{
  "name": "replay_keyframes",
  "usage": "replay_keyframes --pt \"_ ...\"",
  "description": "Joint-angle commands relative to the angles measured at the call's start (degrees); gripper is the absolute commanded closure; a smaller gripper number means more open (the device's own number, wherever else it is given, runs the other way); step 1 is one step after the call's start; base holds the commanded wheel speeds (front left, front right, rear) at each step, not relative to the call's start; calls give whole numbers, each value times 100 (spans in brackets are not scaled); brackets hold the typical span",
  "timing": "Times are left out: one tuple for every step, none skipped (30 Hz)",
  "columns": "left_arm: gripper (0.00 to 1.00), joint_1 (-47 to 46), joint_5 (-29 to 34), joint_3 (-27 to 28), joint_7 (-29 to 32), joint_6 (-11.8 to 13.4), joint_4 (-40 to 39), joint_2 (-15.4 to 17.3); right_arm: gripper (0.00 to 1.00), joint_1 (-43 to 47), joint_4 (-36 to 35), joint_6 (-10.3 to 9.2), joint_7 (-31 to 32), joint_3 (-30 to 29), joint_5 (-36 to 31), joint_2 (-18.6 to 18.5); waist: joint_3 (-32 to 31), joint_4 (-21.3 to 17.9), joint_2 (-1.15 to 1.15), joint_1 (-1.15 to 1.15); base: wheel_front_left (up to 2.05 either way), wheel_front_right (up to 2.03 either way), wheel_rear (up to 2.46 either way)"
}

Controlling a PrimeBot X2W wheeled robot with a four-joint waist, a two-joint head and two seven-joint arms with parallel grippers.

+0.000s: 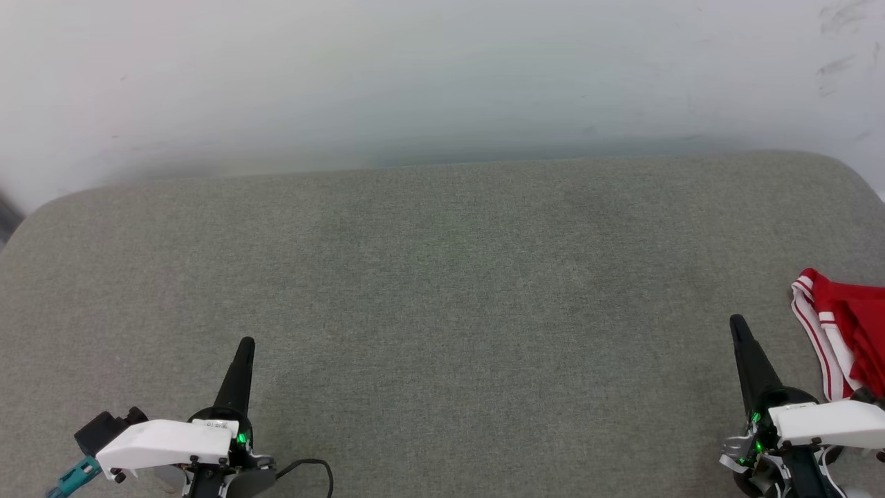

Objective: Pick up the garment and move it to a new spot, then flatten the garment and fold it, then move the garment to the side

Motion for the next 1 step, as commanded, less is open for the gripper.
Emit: replay_keyframes --pt "100 -100 -97 34 26 -13 6 5 100 -101 -12 -1 32 -25 114 -18 -3 1 0 0 0 0 0"
